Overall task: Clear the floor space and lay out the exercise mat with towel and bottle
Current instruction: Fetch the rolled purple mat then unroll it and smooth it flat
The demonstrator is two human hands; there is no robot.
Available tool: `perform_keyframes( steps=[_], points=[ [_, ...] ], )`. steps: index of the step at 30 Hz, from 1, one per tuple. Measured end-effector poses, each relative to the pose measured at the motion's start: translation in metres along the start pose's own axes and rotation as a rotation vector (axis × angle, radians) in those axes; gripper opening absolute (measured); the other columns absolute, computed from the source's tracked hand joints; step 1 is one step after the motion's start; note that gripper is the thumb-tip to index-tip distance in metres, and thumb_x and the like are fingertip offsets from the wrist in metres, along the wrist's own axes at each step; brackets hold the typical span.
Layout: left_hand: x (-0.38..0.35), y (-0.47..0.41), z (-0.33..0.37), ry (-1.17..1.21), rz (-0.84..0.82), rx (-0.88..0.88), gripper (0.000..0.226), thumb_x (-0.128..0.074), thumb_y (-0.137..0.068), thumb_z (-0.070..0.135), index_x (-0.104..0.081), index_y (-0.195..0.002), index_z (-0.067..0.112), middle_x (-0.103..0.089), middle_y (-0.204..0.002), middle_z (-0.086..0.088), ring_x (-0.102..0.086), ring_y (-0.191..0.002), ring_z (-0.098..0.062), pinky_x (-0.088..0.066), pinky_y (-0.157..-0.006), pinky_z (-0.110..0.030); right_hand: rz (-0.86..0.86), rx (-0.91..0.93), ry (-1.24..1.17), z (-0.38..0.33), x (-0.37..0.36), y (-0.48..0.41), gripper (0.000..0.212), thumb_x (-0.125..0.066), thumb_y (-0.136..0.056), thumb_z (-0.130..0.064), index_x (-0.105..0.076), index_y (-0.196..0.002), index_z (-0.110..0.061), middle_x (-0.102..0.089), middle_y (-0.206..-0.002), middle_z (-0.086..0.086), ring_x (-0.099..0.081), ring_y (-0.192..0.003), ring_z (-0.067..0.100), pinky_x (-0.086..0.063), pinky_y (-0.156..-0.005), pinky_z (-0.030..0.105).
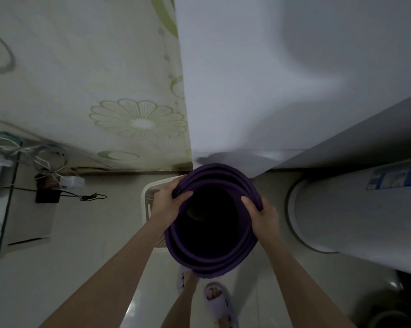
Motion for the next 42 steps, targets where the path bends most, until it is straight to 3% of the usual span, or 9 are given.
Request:
perform_keyframes(
  steps=[7, 9, 11, 13, 15, 23, 29, 39, 42],
  points=[
    [0.037, 0.062, 0.042, 0.032, 0.079, -0.054, 0.044, -0.072, -0.077, 0.033, -0.064, -0.117, 0.017, -0.070, -0.099, 0.005, -0.065, -0.097, -0.019, -0.048, -0.092, -0.033, -0.006, 0.131, -0.038, -0.054, 0.029, 0.051, 0.025, -0.063, -0.091, -0.032, -0.068, -0.112, -0.019, -0.071, -0.096, -0.005, -0.065, -0.091, 0.011, -0.050, -0.084, 0.028],
    [0.048, 0.092, 0.062, 0.044, 0.105, -0.102, 0.039, -0.071, -0.082, 0.022, -0.063, -0.119, 0.017, -0.067, -0.103, 0.007, -0.063, -0.098, -0.014, -0.045, -0.088, -0.017, -0.022, 0.195, 0.008, -0.073, 0.041, 0.072, 0.025, -0.062, -0.090, -0.037, -0.068, -0.107, -0.018, -0.070, -0.093, -0.002, -0.065, -0.091, 0.017, -0.050, -0.083, 0.034],
    [0.059, 0.119, 0.080, 0.023, 0.151, -0.147, 0.039, -0.068, -0.084, 0.014, -0.061, -0.123, 0.014, -0.065, -0.103, 0.008, -0.059, -0.096, -0.008, -0.038, -0.078, 0.001, -0.033, 0.235, 0.029, -0.089, 0.051, 0.090, 0.027, -0.062, -0.090, -0.038, -0.068, -0.106, -0.017, -0.068, -0.090, -0.003, -0.062, -0.088, 0.017, -0.047, -0.075, 0.027],
    [0.069, 0.145, 0.094, 0.024, 0.195, -0.174, 0.040, -0.068, -0.085, 0.014, -0.060, -0.124, 0.014, -0.064, -0.102, 0.009, -0.058, -0.094, -0.006, -0.036, -0.075, 0.004, -0.047, 0.266, 0.004, -0.103, 0.060, 0.109, 0.025, -0.063, -0.090, -0.037, -0.069, -0.103, -0.016, -0.067, -0.087, -0.004, -0.061, -0.085, 0.015, -0.044, -0.067, 0.015],
    [0.081, 0.183, 0.111, 0.044, 0.246, -0.209, 0.040, -0.067, -0.085, 0.013, -0.060, -0.124, 0.012, -0.064, -0.101, 0.007, -0.058, -0.094, -0.007, -0.036, -0.074, 0.004, -0.076, 0.315, -0.032, -0.122, 0.071, 0.136, 0.025, -0.064, -0.089, -0.038, -0.070, -0.099, -0.016, -0.070, -0.088, -0.002, -0.065, -0.083, 0.016, -0.049, -0.072, 0.017],
    [0.136, 0.300, 0.144, 0.105, 0.429, -0.227, 0.042, -0.068, -0.085, 0.016, -0.060, -0.126, 0.015, -0.066, -0.104, 0.003, -0.061, -0.099, -0.014, -0.043, -0.090, -0.025, -0.195, 0.479, -0.029, -0.196, 0.086, 0.226, 0.017, -0.064, -0.089, -0.037, -0.066, -0.092, -0.020, -0.069, -0.087, 0.001, -0.065, -0.084, 0.020, -0.050, -0.077, 0.031],
    [0.197, 0.390, 0.131, 0.197, 0.630, -0.201, 0.037, -0.069, -0.084, 0.014, -0.062, -0.120, 0.014, -0.067, -0.099, 0.002, -0.063, -0.097, -0.018, -0.044, -0.084, -0.025, -0.368, 0.636, 0.004, -0.252, 0.049, 0.304, 0.018, -0.062, -0.091, -0.035, -0.063, -0.102, -0.020, -0.067, -0.092, -0.001, -0.063, -0.087, 0.018, -0.050, -0.080, 0.031],
    [0.293, 0.573, 0.011, 0.301, 0.948, -0.085, 0.035, -0.067, -0.086, 0.015, -0.063, -0.121, 0.018, -0.069, -0.105, -0.001, -0.064, -0.099, -0.021, -0.048, -0.097, -0.043, -0.589, 0.847, 0.140, -0.271, -0.090, 0.469, 0.019, -0.066, -0.088, -0.036, -0.068, -0.097, -0.019, -0.070, -0.091, 0.001, -0.065, -0.090, 0.023, -0.051, -0.086, 0.039],
    [0.318, 0.646, -0.049, 0.331, 1.025, -0.022, 0.031, -0.063, -0.088, 0.013, -0.062, -0.119, 0.016, -0.068, -0.103, -0.003, -0.065, -0.097, -0.023, -0.050, -0.094, -0.047, -0.685, 0.903, 0.160, -0.255, -0.147, 0.545, 0.026, -0.068, -0.087, -0.031, -0.070, -0.107, -0.014, -0.070, -0.097, 0.002, -0.063, -0.093, 0.019, -0.048, -0.087, 0.030]
  ],
)
Point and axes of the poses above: each hand's wrist, its own y-axis away from the middle knuckle, its own x-axis out of the back of the hand, z = x × y, the point moved 9 cm from there along -y, towards the middle knuckle
